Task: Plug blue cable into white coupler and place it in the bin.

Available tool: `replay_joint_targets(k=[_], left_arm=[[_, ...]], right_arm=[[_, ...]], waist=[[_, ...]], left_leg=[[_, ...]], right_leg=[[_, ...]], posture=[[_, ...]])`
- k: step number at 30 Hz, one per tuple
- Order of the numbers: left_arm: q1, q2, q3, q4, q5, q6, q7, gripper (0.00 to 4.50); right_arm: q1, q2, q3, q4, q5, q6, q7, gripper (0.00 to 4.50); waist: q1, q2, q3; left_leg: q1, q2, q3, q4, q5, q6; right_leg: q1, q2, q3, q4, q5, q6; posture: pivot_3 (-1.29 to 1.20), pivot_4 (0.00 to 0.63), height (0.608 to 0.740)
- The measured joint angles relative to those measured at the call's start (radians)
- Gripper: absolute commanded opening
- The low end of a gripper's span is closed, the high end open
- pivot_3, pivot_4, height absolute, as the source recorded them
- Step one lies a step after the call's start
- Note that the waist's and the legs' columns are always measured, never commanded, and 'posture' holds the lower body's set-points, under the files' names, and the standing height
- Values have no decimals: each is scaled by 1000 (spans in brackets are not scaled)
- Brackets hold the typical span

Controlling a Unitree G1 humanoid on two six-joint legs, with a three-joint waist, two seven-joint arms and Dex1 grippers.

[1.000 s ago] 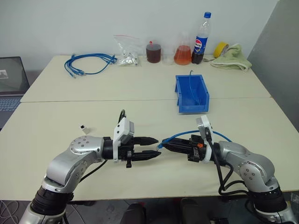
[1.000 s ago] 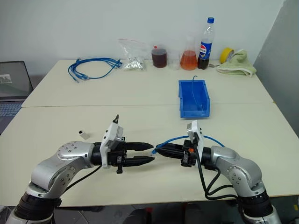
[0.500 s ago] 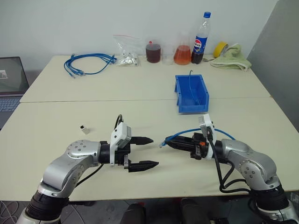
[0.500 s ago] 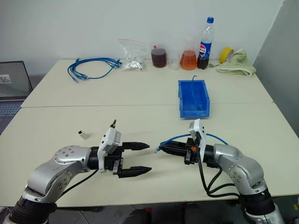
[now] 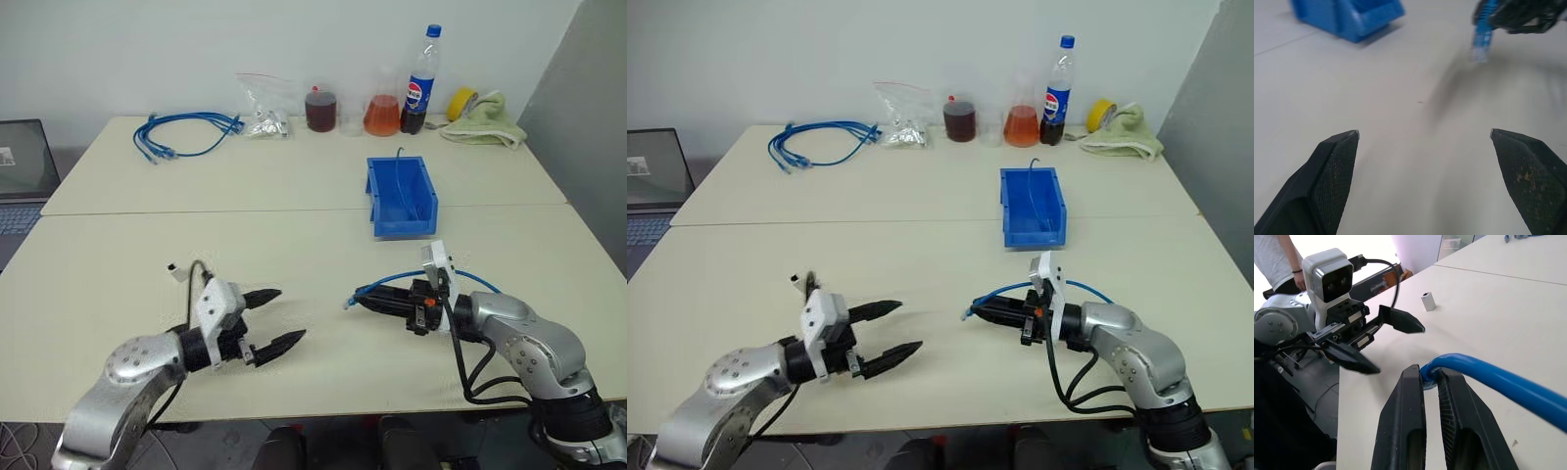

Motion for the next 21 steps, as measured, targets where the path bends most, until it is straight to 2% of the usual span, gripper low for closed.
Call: replay_joint_targets(k=[1,4,6,11,16,21], left_arm=[[63,-62,31,3,33,-63,55,4500],[97,-92,48,18,72,-117,102,4500],[193,-129,83,34,136,-210,150,4500],[270,-163,147,106,153,-281,175,4500],[178,-150,237,214,153,-275,240,4500],[54,-61,293,335,153,-233,258,4500]], right_arm=[[0,-1,2,1,-3,-9,9,98],[1,-2,4,1,-8,-16,16,98],[-4,-2,10,5,-10,-20,21,98],[-10,-1,26,23,-27,-30,40,95],[-34,3,50,39,-42,-43,56,94],[-45,8,65,52,-54,-59,66,92]], waist=[[0,0,0],[2,0,0],[2,0,0],[2,0,0],[4,0,0],[1,-1,0]], left_leg=[[0,0,1,0,0,0],[0,0,0,0,0,0],[0,-1,0,0,0,0],[0,-1,0,0,0,0],[0,0,-1,0,0,0],[0,0,-1,0,0,0]], right_leg=[[0,0,0,0,0,0],[0,-1,0,0,0,0],[0,0,0,0,0,0],[0,0,-1,0,0,0],[1,0,-5,1,0,0],[1,0,-4,1,0,0]], posture=[[0,150,740],[0,150,740],[0,150,740],[0,150,740],[0,150,740],[0,150,740]])
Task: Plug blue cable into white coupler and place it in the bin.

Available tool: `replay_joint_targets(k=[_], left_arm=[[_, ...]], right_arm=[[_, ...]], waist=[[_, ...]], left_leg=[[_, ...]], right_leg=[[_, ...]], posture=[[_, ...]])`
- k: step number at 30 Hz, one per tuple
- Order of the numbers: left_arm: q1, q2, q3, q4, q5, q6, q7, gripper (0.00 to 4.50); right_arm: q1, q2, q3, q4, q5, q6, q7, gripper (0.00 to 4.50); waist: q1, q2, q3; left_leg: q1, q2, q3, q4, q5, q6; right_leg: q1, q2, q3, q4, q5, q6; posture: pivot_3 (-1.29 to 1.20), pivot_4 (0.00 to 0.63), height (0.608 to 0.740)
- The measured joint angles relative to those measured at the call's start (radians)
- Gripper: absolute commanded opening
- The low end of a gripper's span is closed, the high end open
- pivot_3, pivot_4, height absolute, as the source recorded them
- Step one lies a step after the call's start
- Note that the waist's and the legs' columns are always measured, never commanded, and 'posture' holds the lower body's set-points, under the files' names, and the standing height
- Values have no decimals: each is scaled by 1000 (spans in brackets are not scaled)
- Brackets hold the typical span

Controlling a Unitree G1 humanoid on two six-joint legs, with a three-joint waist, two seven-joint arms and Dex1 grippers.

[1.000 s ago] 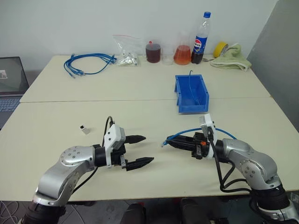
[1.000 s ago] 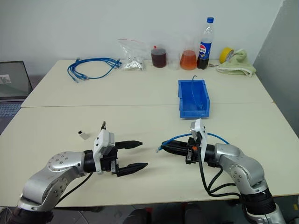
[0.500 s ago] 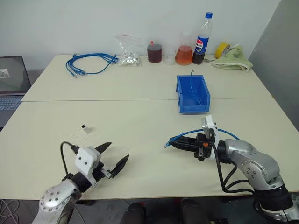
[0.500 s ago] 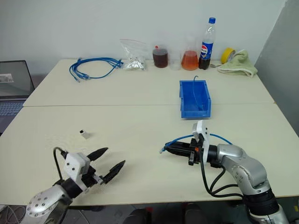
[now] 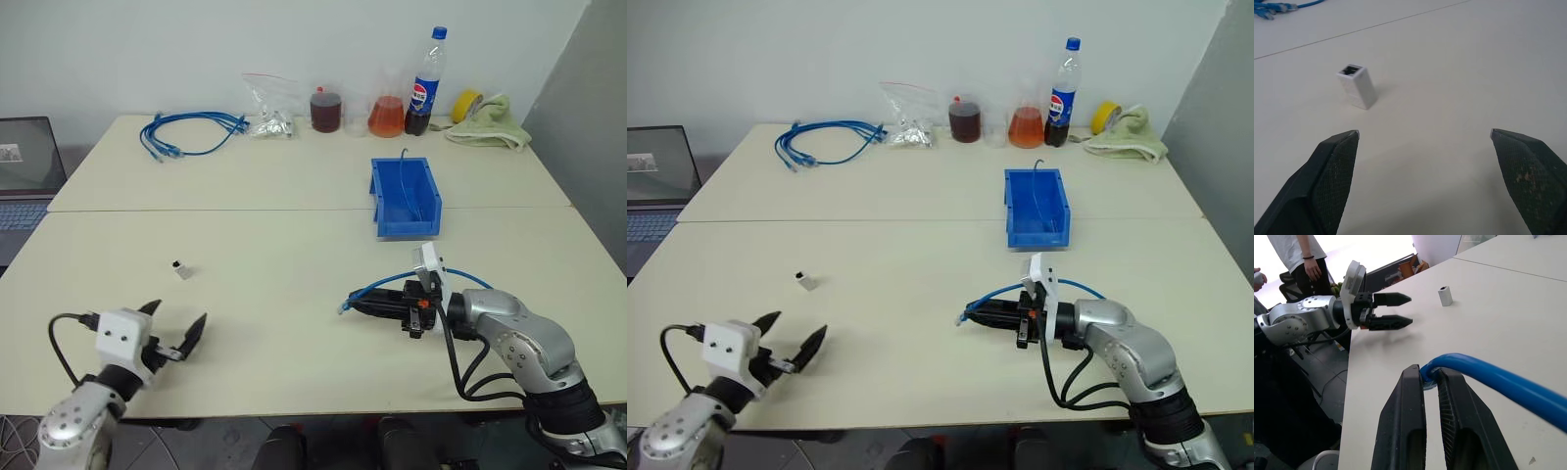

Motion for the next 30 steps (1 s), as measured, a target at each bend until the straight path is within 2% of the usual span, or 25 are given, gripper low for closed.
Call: replay_joint_targets(k=[5,16,30], left_arm=[[-89,85,8,129,0,59,-29,4500],[-283,173,-63,315,13,118,-121,4500],[-501,199,-148,561,58,108,-222,4500]], right_arm=[[-10,4,12,15,-20,-6,2,92],[-24,17,17,16,-24,-11,4,92],[-30,20,19,16,-32,-14,4,91]], waist=[[-2,0,0],[-2,0,0],[-2,0,0]], left_leg=[[0,0,0,0,0,0],[0,0,0,0,0,0],[-1,0,0,0,0,0]], right_leg=[[-1,0,1,0,0,0],[-1,0,0,0,0,0],[-2,-1,0,1,0,0]], posture=[[0,150,740],[0,150,740],[0,150,740]])
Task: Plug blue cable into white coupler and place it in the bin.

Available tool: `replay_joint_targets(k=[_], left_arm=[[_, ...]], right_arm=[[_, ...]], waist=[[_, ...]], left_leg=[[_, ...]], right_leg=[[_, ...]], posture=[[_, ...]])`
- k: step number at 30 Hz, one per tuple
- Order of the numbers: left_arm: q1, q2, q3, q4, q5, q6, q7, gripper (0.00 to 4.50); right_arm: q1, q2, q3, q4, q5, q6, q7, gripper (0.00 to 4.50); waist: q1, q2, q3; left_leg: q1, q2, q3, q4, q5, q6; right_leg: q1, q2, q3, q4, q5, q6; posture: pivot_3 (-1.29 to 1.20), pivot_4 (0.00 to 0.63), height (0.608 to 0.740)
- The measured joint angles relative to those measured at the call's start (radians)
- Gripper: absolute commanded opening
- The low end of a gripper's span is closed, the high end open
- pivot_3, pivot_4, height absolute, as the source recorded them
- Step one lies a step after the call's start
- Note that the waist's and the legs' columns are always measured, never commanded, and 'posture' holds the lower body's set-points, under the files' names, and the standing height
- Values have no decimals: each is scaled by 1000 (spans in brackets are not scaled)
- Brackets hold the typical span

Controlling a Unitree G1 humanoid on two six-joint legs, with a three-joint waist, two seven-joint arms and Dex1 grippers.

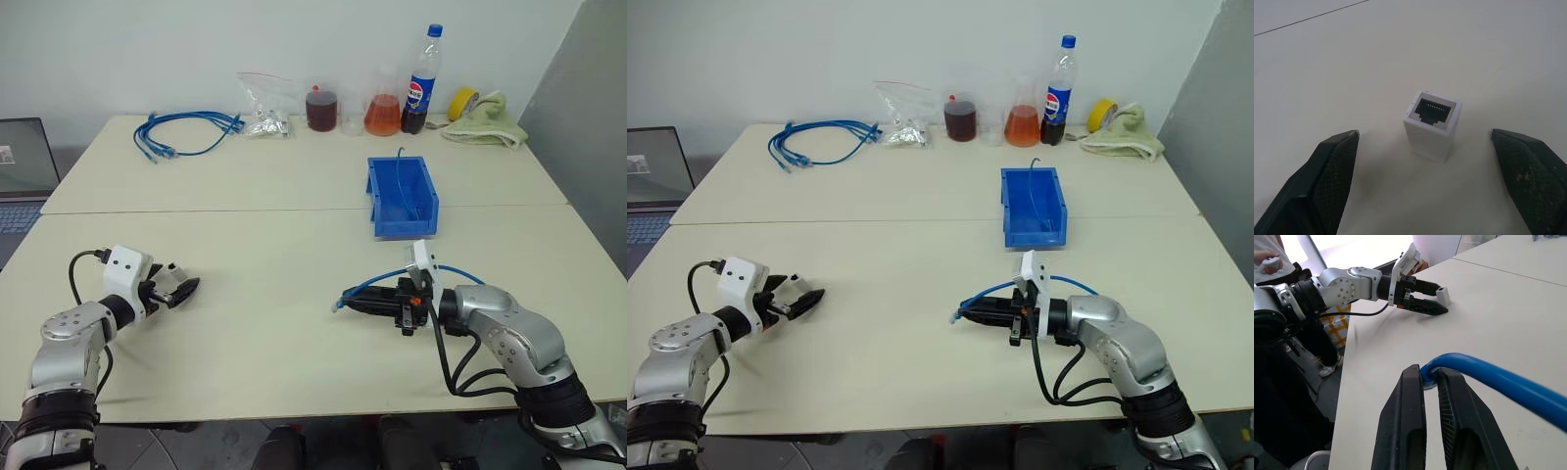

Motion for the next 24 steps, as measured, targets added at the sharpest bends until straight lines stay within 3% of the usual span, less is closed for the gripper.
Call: replay_joint_targets(k=[3,6,19,21,24], left_arm=[[-21,3,-6,27,0,2,-29,4500],[-31,10,-10,44,0,4,-52,4098],[-72,18,-21,109,8,-5,-85,1229],[-76,18,-21,118,8,-10,-85,968],[-77,18,-21,127,8,-20,-87,939]], right_arm=[[0,2,0,0,0,0,-1,90],[0,2,0,0,0,0,-3,90],[0,7,0,0,-1,-1,-8,90],[0,7,0,0,-1,-1,-8,90],[0,7,0,0,-2,-2,-9,90]], waist=[[0,0,0],[0,0,0],[-1,0,0],[-1,0,0],[-1,0,0]], left_leg=[[0,0,0,0,0,0],[0,0,0,0,0,0],[0,0,0,0,0,0],[0,0,0,0,0,0],[0,0,0,0,0,0]], right_leg=[[0,0,0,0,0,0],[0,0,0,0,0,0],[0,0,0,1,0,0],[0,0,0,1,0,0],[0,0,0,1,0,0]], posture=[[0,150,740],[0,150,740],[0,150,740],[0,150,740],[0,150,740]])
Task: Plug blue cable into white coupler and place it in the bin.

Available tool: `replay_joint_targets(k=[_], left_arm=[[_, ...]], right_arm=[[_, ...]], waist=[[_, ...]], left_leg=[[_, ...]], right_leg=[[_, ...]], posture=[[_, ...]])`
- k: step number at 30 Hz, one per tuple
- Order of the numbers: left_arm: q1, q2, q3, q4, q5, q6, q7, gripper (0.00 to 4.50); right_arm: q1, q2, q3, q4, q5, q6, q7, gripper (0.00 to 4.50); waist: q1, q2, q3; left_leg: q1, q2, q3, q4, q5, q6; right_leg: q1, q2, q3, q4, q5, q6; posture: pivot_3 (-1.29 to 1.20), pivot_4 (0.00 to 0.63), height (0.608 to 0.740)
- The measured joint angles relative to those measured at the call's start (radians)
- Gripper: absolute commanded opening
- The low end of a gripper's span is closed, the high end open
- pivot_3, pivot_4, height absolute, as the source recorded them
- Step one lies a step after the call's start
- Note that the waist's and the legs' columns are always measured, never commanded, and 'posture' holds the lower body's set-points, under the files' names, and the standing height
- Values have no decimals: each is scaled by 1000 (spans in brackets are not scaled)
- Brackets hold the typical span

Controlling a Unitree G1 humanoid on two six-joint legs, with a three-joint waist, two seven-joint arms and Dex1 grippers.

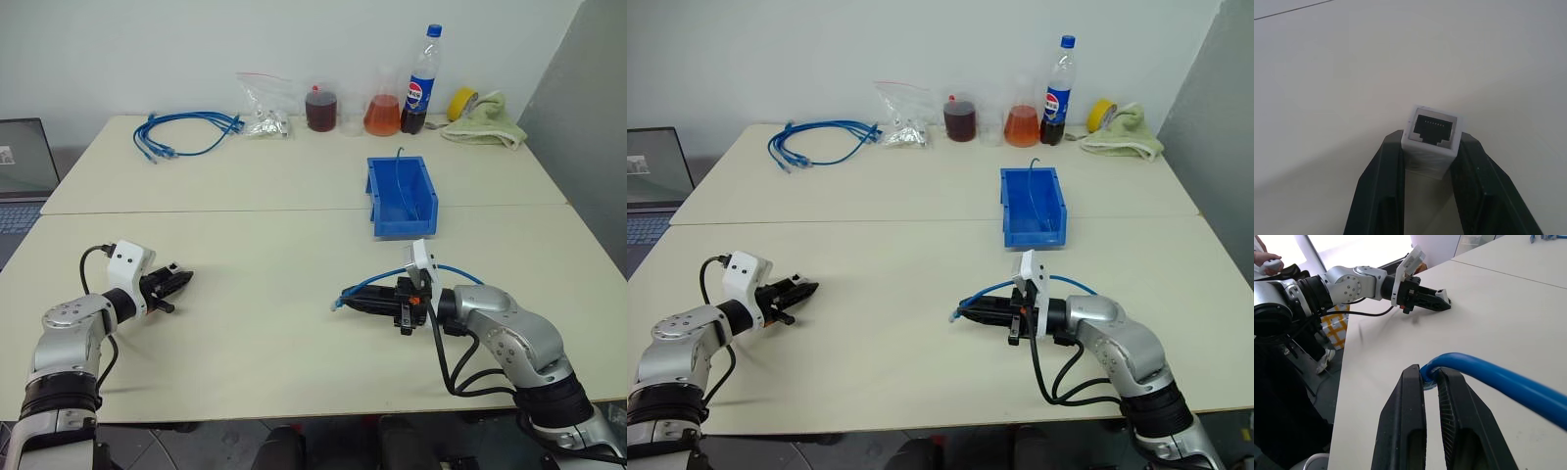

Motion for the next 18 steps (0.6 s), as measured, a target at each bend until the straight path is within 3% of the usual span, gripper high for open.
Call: replay_joint_targets(k=[9,13,18], left_arm=[[11,1,0,-10,0,-9,-19,935],[69,6,-34,-118,-3,-17,-81,935],[108,14,-180,-343,3,15,-210,934]], right_arm=[[0,1,0,0,-8,-6,-4,90],[1,-3,-4,-1,-11,-10,-3,90],[5,-32,-17,-35,-10,-10,-2,90]], waist=[[0,0,0],[0,0,0],[7,0,0]], left_leg=[[0,0,0,0,0,0],[0,0,0,0,0,0],[-1,-2,0,0,0,0]], right_leg=[[0,0,0,0,0,0],[0,-2,1,-1,0,0],[1,-5,0,0,0,0]], posture=[[0,150,740],[0,150,740],[0,150,740]])
